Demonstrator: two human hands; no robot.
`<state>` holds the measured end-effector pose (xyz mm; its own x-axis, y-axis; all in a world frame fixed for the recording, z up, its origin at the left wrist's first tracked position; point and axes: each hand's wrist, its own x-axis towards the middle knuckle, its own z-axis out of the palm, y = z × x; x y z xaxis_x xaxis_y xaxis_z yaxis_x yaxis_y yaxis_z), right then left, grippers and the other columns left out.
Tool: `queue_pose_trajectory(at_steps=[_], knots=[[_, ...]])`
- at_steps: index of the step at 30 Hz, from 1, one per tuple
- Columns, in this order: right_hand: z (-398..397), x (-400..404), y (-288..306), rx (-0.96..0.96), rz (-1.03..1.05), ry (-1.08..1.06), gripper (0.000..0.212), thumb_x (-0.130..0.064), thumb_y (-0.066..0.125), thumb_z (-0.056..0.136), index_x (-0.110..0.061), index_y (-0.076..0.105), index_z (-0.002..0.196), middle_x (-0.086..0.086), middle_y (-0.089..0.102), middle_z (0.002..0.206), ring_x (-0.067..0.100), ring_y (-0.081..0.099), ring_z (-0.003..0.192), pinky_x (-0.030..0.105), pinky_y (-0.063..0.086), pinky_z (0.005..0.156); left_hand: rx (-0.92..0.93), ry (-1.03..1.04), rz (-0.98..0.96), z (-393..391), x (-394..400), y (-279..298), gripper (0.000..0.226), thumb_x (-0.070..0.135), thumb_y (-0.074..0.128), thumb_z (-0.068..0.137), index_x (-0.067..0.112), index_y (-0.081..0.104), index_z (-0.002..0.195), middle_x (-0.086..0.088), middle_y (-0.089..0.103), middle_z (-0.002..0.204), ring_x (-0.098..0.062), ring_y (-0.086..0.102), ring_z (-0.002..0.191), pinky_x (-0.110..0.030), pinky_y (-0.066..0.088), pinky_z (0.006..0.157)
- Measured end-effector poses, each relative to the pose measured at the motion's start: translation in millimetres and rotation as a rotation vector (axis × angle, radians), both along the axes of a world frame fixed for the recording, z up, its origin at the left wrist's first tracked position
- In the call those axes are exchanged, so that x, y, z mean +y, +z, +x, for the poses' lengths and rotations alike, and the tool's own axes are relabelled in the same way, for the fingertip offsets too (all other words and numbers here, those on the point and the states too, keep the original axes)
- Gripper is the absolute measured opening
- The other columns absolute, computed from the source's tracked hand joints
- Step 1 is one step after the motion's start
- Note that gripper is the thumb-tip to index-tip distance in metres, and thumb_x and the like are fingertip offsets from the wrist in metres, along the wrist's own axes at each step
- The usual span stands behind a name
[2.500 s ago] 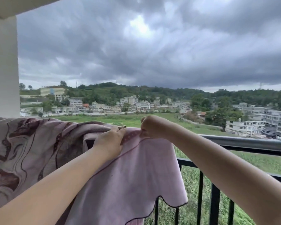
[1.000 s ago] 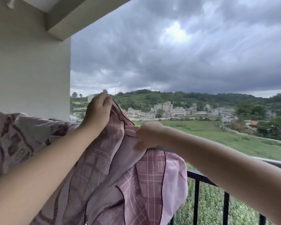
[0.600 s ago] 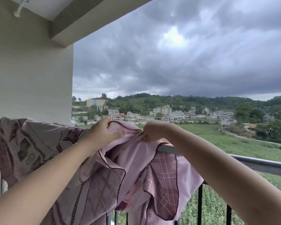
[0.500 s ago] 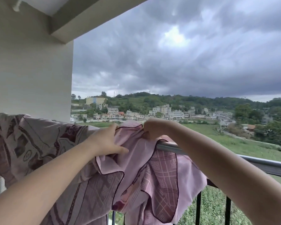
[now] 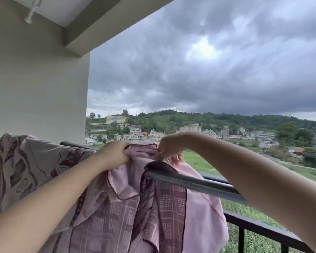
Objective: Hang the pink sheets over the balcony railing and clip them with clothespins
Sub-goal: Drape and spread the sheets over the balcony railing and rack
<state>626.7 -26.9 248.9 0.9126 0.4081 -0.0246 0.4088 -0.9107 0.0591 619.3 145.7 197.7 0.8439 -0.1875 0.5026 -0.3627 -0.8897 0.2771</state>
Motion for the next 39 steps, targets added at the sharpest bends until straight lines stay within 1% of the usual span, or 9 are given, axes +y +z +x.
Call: queue_pose_trajectory(at_steps=[2,9,17,20,25,29,32,35,39], knots=[[-3.8,6.4,-7.6,0.144,-0.010,0.020,0.047,-0.054,0.043,0.085,-0.011,0.058,0.072,0.002,0.059,0.069,0.011,0.058,0.054,0.020,0.047,0.045,-0.077,0.002,-0.121,1.2,-0.2,-0.1,0.025,0.005,0.052,0.082,0.009,0.055,0.107,-0.006,0.054,0.086,-0.017,0.048,0.070,-0.021,0.030,0.047],[4.6,31.7,1.3,-0.249,0.094,-0.079,0.043,-0.026,0.041,0.092,-0.011,0.044,0.051,-0.002,0.040,0.018,0.005,0.037,0.016,0.012,0.030,0.024,-0.417,0.029,-0.152,6.1,3.0,24.2,0.027,0.001,0.052,0.079,0.003,0.053,0.106,-0.020,0.060,0.087,-0.034,0.059,0.083,-0.028,0.031,0.056],[52.7,37.5,98.2,-0.236,1.428,-0.237,0.029,-0.010,0.038,0.090,0.003,0.063,0.085,0.017,0.065,0.047,0.017,0.063,0.041,0.015,0.044,0.034,-0.555,0.341,0.194,61.0,-10.1,113.3,0.037,0.001,0.043,0.083,0.000,0.031,0.117,-0.031,0.059,0.104,-0.046,0.057,0.096,-0.039,0.042,0.068],[72.2,23.6,138.4,-0.653,1.252,-0.094,0.031,-0.008,0.040,0.089,-0.004,0.060,0.113,0.015,0.065,0.113,0.026,0.060,0.106,0.017,0.048,0.073,-0.675,0.372,0.189,75.3,-25.1,145.1,0.042,-0.004,0.039,0.081,0.000,0.030,0.122,-0.034,0.058,0.105,-0.049,0.056,0.096,-0.043,0.044,0.076],[94.9,-24.3,136.7,-0.937,0.691,-0.187,0.031,-0.003,0.041,0.086,0.001,0.059,0.111,0.021,0.061,0.117,0.034,0.055,0.110,0.034,0.044,0.085,-0.456,-0.063,-0.072,75.1,-50.7,135.5,0.037,0.004,0.048,0.083,0.008,0.034,0.118,-0.025,0.060,0.101,-0.036,0.059,0.090,-0.040,0.048,0.071],[93.4,-76.3,89.9,-0.650,0.160,-0.372,0.030,-0.009,0.051,0.083,-0.004,0.058,0.112,0.015,0.061,0.111,0.030,0.056,0.108,0.035,0.045,0.083,-0.319,-0.118,-0.368,60.5,-69.0,102.2,0.033,-0.004,0.044,0.081,0.002,0.051,0.112,-0.023,0.057,0.114,-0.034,0.054,0.105,-0.028,0.039,0.075],[77.1,-92.2,62.1,0.037,-0.242,-0.552,0.033,-0.021,0.057,0.085,-0.009,0.056,0.116,0.009,0.057,0.113,0.024,0.055,0.103,0.034,0.043,0.083,-0.218,-0.210,-0.661,49.8,-65.9,95.1,0.038,-0.012,0.030,0.077,0.001,0.059,0.097,-0.023,0.059,0.111,-0.034,0.053,0.105,-0.032,0.041,0.074],[56.8,-84.6,49.3,0.450,-0.117,-0.556,0.050,-0.034,0.046,0.092,-0.005,0.039,0.132,0.012,0.045,0.139,0.027,0.043,0.127,0.042,0.036,0.101,-0.223,-0.251,-0.811,34.1,-58.6,94.5,0.039,-0.011,0.029,0.077,0.006,0.061,0.091,-0.019,0.060,0.102,-0.029,0.054,0.096,-0.034,0.044,0.074],[38.2,-51.6,44.2,0.417,0.286,-0.208,0.068,-0.037,0.048,0.089,-0.014,0.012,0.143,0.011,0.030,0.147,0.030,0.038,0.130,0.044,0.034,0.106,-0.259,-0.347,-0.879,5.8,-40.4,98.0,0.034,-0.005,0.034,0.084,0.021,0.057,0.081,-0.007,0.055,0.086,-0.014,0.048,0.063,-0.021,0.039,0.052]])
